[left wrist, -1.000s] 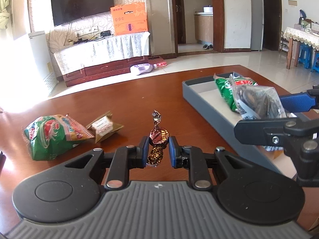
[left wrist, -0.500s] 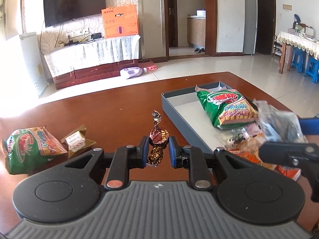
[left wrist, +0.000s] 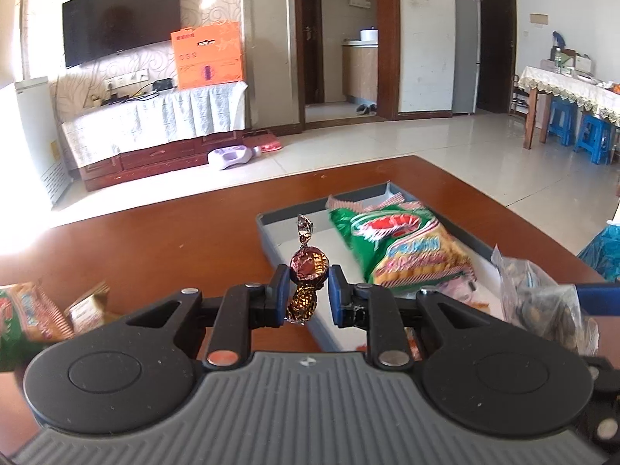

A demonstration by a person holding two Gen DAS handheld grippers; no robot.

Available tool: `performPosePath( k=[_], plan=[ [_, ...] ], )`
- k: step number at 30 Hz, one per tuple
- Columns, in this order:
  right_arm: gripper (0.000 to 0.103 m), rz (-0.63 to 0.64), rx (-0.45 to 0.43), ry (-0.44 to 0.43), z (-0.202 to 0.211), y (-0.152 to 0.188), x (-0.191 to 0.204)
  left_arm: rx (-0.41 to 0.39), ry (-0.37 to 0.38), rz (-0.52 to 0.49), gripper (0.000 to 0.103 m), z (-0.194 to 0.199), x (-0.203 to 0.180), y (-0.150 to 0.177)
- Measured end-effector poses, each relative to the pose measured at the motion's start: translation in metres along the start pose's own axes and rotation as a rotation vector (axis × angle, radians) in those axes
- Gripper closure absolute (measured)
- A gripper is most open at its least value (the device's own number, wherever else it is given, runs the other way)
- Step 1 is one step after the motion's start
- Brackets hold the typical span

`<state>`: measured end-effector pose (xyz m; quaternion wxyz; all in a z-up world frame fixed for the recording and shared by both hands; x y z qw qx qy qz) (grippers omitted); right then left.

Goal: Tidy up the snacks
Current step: 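Carry the brown chocolate over the grey box with the left tool and open it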

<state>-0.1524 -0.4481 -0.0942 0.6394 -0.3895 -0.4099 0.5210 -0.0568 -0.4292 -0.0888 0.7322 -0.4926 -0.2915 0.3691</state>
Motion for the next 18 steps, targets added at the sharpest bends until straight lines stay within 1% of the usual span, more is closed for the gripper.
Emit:
performPosePath(
  k=[8, 13, 18],
  plan=[
    [0.038, -0.001, 0.015, 0.018, -0.004, 0.004, -0.010, -0.012, 0.066, -0.013, 0.078, -0.030, -0.024, -0.009],
    [0.038, -0.005, 0.028, 0.035, -0.007, 0.006, -0.017, 0.015, 0.083, -0.004, 0.078, -0.057, -0.034, -0.003],
    [0.038, -0.005, 0.042, 0.046, -0.009, 0.011, -0.023, 0.035, 0.078, -0.017, 0.078, -0.080, -0.040, 0.003]
  ],
)
Point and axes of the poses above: each gripper's, at about its wrist camera, not at the fingertips, and z roughly against the way its jaws point, x to its left, y to its underside, the point moved 9 cm from there along -z, roughly the way its jaws point, and after that the axes turned 9 degrees about -x, right-handed, at the moved point
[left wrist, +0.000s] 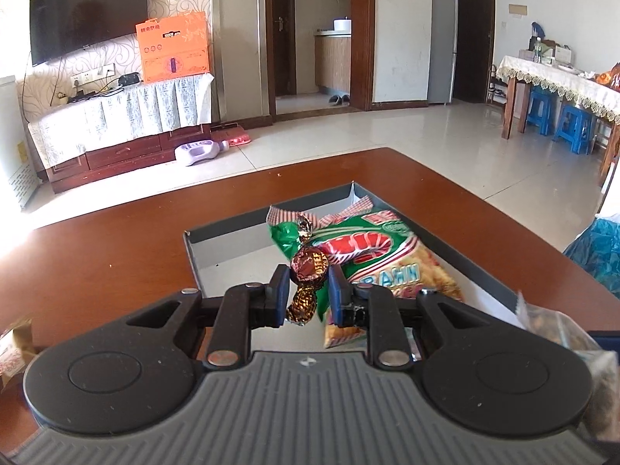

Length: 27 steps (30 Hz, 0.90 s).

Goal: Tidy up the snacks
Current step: 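Carry the brown chocolate over the grey box with the left tool and open it, then lower the seed bag into the grey box and open the right tool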

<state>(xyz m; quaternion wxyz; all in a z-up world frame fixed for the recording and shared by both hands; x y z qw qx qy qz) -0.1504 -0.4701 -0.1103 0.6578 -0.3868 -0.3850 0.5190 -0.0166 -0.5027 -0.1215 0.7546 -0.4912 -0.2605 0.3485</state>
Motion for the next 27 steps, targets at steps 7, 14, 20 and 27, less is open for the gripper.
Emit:
performPosePath(
  k=[7, 14, 20, 27],
  plan=[
    [0.038, 0.010, 0.016, -0.001, -0.001, 0.004, 0.002, 0.023, 0.000, 0.012, 0.072, -0.018, 0.001, 0.008],
    [0.038, 0.010, 0.024, -0.003, -0.006, 0.003, 0.004, -0.009, -0.007, -0.022, 0.035, -0.007, 0.008, 0.002],
    [0.038, -0.002, 0.030, 0.011, -0.009, 0.003, 0.000, -0.019, 0.006, -0.049, 0.035, 0.011, 0.013, 0.001],
    [0.038, 0.037, 0.008, 0.037, -0.010, 0.002, 0.009, -0.010, 0.016, -0.066, 0.034, 0.037, 0.017, 0.012]
  ],
)
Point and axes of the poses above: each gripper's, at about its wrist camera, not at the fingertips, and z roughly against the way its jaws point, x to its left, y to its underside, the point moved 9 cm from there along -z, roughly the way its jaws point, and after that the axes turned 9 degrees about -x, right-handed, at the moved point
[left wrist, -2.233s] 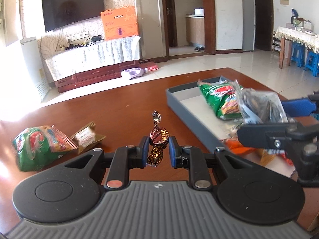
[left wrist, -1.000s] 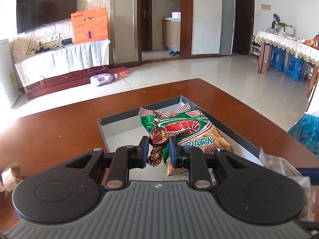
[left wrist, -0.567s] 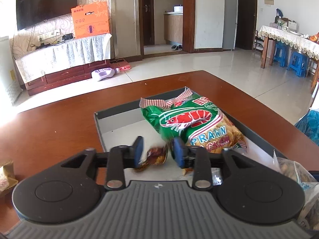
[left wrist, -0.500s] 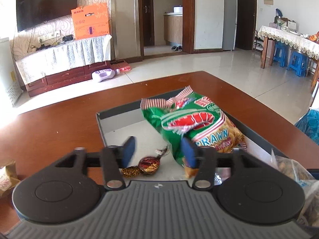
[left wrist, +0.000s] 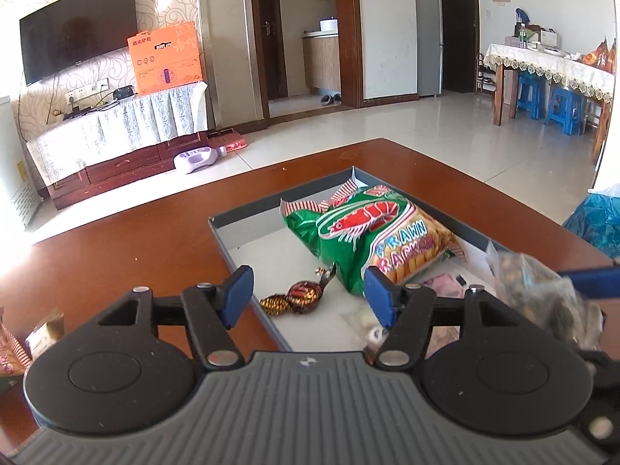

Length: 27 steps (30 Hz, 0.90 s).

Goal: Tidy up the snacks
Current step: 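Lower the seed bag into the grey box and open the right tool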

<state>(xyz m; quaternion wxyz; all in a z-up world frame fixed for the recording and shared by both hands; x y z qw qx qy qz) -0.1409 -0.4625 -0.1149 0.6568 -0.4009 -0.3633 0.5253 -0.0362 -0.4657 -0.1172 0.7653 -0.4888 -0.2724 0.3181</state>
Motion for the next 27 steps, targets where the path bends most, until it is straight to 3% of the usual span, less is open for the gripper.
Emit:
performPosePath(
  k=[18, 23, 27],
  plan=[
    [0.038, 0.012, -0.035, 0.042, -0.027, -0.007, 0.009, 0.009, -0.040, -0.007, 0.034, 0.048, 0.027, 0.011],
    [0.035, 0.003, -0.020, 0.017, -0.030, -0.004, 0.019, 0.016, -0.056, 0.004, 0.034, 0.055, 0.035, 0.015],
    [0.026, 0.041, 0.017, 0.011, -0.028, 0.005, 0.024, 0.023, -0.056, 0.010, 0.034, 0.060, 0.037, 0.016]
  ],
)
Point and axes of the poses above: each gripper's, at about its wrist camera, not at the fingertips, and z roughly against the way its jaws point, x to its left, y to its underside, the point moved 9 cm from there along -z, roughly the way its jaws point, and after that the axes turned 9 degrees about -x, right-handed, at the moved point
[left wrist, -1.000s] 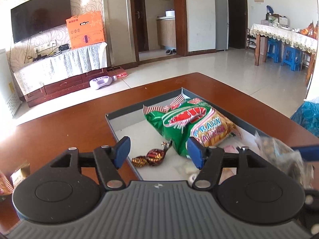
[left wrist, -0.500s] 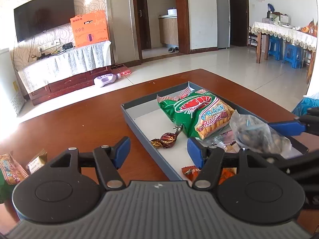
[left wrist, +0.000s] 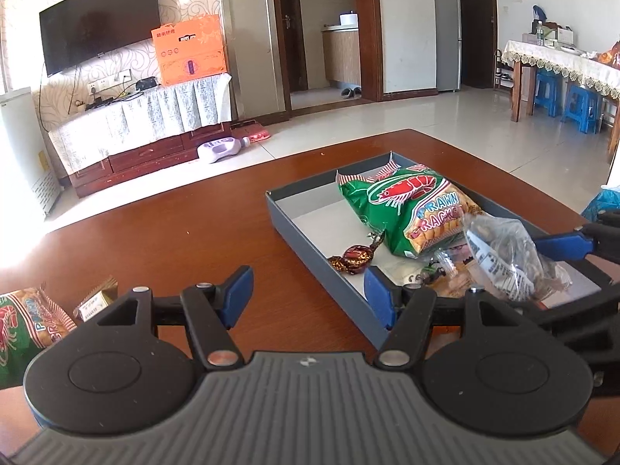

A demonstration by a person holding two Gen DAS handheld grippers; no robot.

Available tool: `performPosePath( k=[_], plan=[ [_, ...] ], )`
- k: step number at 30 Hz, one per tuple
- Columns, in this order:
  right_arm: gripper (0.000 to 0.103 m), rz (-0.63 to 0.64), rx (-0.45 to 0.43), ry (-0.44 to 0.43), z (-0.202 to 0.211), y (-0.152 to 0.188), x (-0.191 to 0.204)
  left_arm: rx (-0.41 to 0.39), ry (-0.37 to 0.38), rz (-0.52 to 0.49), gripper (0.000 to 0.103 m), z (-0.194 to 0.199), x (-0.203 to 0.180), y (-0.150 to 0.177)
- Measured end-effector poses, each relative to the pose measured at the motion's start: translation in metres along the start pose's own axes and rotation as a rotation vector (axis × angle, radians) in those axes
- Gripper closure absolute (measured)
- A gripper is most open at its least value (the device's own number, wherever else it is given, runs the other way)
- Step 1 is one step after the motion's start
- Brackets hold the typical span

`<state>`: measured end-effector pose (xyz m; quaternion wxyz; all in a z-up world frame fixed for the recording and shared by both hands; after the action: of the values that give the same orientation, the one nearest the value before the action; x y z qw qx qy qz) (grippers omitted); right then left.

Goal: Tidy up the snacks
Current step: 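Lower the seed bag into the grey box and open the right tool, then grasp the green chip bag with the left tool while the right tool grasps the gold-wrapped cake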

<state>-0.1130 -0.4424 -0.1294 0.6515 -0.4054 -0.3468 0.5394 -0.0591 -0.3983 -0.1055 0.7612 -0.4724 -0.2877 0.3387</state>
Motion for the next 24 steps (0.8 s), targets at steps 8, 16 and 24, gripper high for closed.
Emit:
performPosePath(
  k=[8, 16, 24],
  plan=[
    [0.026, 0.007, 0.077, 0.053, 0.013, 0.015, -0.003, 0.002, 0.011, -0.035, 0.034, 0.012, -0.015, 0.004],
    [0.015, -0.115, 0.130, 0.073, 0.023, 0.033, -0.011, 0.014, 0.022, -0.022, 0.034, 0.028, -0.022, 0.012],
    [0.000, -0.001, 0.170, 0.076, 0.017, 0.048, 0.000, 0.027, 0.025, -0.015, 0.034, 0.036, -0.029, 0.018]
  ],
)
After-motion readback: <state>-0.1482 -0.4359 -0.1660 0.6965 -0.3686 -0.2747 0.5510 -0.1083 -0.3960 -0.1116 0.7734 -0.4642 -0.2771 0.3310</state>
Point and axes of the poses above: each gripper's, at about its wrist camera, not at the fingertips, and z roughly against the way its jaws point, x to its left, y to its underside, the point moved 9 cm from there along -z, roughly the way its jaws point, and after that the axes turned 9 degrees about -x, right-handed, at the moved point
